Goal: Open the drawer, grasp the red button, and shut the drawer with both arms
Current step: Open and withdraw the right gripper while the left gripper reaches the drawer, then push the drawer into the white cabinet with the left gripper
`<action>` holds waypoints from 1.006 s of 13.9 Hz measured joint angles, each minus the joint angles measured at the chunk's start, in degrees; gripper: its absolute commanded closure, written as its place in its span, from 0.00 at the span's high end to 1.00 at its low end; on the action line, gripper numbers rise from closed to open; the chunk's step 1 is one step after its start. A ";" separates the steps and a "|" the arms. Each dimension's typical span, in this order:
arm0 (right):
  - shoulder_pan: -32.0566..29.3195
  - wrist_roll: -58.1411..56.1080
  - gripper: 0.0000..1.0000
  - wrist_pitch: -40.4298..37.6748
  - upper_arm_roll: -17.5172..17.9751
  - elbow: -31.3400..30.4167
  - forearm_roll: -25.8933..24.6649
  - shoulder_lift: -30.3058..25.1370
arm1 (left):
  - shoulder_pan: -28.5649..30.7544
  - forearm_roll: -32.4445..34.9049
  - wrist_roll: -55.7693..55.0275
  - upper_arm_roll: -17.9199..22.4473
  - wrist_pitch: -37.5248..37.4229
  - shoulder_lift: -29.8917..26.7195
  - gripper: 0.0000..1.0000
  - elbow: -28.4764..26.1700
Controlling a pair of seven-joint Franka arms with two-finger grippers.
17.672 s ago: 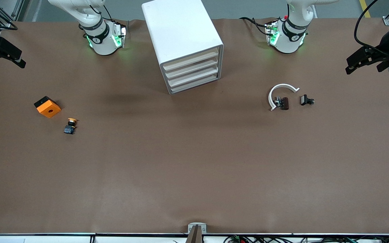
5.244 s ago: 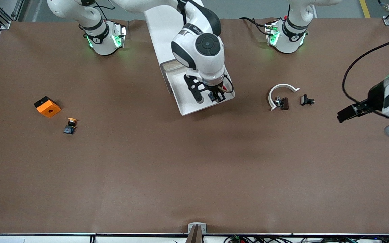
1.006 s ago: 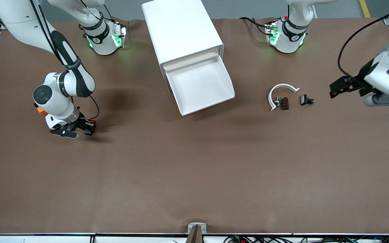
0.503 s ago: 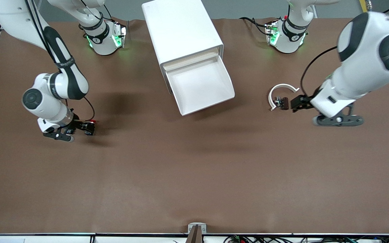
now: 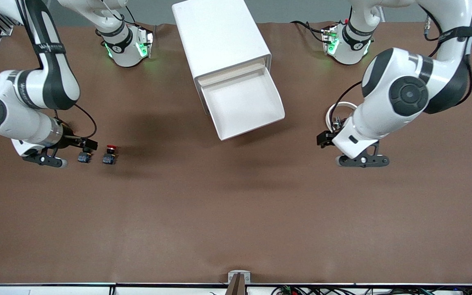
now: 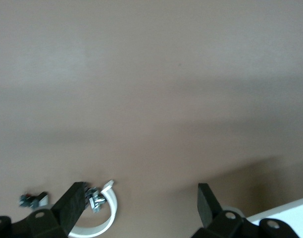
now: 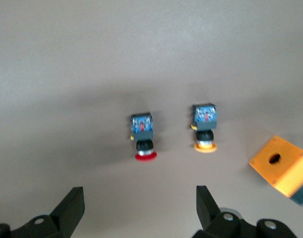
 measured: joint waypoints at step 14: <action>-2.58 -10.98 1.00 -32.56 -0.05 28.20 0.00 -1.21 | -11.45 0.00 -19.50 -0.14 15.10 12.66 1.00 -0.46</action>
